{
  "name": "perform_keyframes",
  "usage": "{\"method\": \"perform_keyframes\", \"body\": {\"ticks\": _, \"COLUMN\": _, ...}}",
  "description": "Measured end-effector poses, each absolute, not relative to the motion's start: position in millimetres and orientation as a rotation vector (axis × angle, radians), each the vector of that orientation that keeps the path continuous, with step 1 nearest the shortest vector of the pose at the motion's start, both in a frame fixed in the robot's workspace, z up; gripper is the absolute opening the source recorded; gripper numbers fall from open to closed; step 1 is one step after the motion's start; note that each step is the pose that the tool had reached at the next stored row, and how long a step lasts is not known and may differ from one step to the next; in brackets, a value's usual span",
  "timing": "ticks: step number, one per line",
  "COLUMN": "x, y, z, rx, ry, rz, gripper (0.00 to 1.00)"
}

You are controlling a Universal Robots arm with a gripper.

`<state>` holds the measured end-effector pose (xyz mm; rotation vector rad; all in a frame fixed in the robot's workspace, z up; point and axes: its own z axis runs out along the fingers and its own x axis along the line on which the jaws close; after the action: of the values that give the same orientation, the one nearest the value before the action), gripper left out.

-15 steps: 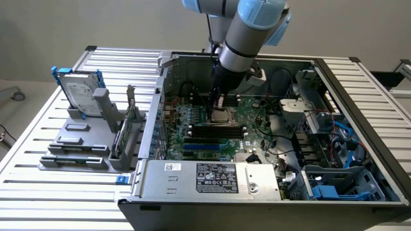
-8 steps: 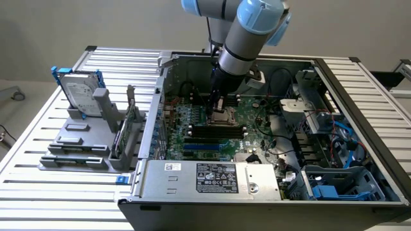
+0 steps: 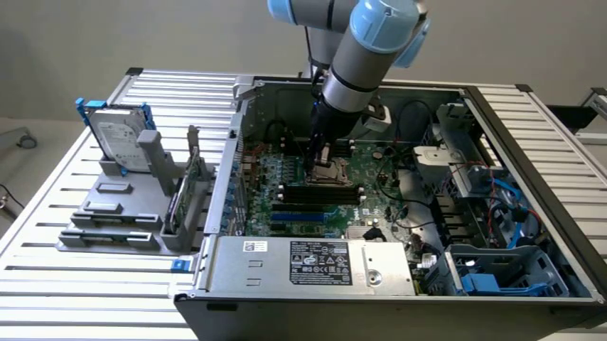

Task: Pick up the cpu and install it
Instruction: 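Close the cpu cover, then install the first cpu locking lever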

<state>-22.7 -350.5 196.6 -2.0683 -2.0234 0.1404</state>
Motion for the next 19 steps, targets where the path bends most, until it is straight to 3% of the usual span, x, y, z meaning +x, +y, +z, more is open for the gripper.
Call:
{"method": "perform_keyframes", "body": {"ticks": 12, "x": -41, "y": -354, "z": 210, "rx": -2.051, "ry": -2.009, "rz": 0.137, "gripper": 0.11}}
{"method": "perform_keyframes", "body": {"ticks": 19, "x": -60, "y": -356, "z": 218, "rx": -2.028, "ry": -1.994, "rz": 0.11, "gripper": 0.11}}
